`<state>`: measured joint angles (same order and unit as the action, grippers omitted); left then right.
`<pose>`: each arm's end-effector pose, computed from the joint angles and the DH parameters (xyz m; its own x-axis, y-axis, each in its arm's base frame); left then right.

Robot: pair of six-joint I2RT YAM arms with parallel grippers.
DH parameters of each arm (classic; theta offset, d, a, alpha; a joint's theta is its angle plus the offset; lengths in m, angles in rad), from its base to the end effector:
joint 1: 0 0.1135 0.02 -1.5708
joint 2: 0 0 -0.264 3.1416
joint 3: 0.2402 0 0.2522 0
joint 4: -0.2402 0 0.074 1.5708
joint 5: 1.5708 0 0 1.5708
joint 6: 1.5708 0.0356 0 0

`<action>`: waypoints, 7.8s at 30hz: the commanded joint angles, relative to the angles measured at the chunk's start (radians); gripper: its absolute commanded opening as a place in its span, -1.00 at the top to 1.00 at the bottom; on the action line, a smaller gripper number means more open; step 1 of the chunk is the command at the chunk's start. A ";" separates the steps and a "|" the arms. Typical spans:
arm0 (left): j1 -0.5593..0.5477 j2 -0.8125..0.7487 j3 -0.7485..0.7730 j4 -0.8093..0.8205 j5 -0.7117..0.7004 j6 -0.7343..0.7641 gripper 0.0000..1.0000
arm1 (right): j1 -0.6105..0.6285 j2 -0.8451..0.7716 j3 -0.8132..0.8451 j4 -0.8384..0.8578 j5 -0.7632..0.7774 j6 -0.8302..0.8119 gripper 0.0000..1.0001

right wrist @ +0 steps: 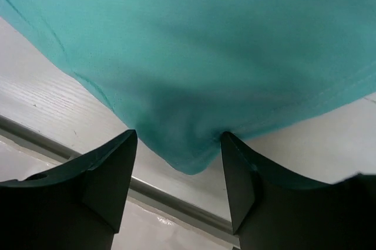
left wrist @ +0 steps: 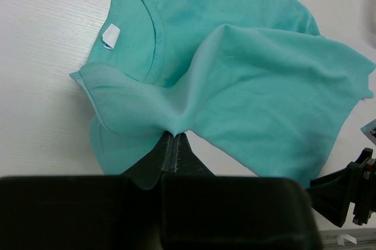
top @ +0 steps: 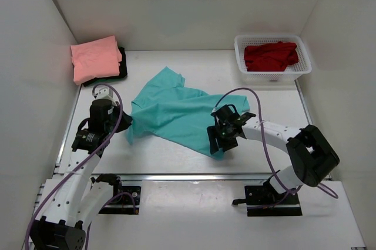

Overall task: Fold and stack the t-shirts
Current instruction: Flatten out the tshirt, then fold the flattened tshirt in 1/3 of the way

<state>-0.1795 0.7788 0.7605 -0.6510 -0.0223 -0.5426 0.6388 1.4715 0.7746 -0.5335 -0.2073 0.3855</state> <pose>0.1616 -0.0285 0.2865 -0.6061 -0.4147 -0.6788 -0.1771 0.9023 -0.3931 0.2016 0.1588 0.1624 -0.9414 -0.2408 -0.2364 -0.3072 0.9013 0.3053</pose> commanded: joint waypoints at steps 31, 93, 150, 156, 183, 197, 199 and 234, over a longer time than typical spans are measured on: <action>0.195 0.805 1.431 0.146 -0.017 0.085 1.00 | -0.588 0.205 1.299 -0.082 -0.132 -0.240 1.00; 0.190 0.053 -0.185 0.378 0.301 -0.266 1.00 | -0.648 -0.074 0.275 0.168 -0.320 -0.157 1.00; 0.202 0.216 0.300 0.334 0.100 0.006 1.00 | -0.636 0.061 0.707 0.202 -0.245 -0.163 1.00; 0.150 0.021 -0.079 0.350 0.148 -0.121 1.00 | -0.665 -0.008 0.295 0.323 -0.317 -0.119 1.00; 0.080 -0.388 -0.325 -0.159 0.108 -0.350 1.00 | -0.605 -0.228 -0.043 -0.069 -0.149 -0.194 0.99; 0.163 -0.133 -0.290 0.082 0.047 -0.296 1.00 | -0.637 0.073 0.222 -0.052 -0.176 -0.217 1.00; 0.167 -0.066 -0.282 0.131 0.051 -0.280 1.00 | -0.637 0.111 0.264 -0.052 -0.182 -0.221 0.99; 0.227 0.370 -0.087 0.246 0.191 -0.039 -0.97 | -0.643 0.294 0.463 -0.036 -0.333 -0.203 0.25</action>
<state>0.0673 1.1961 0.6510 -0.3115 0.1265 -0.6487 -0.0227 1.8244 1.2713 -0.5701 -0.5182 0.1909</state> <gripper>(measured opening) 0.983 0.372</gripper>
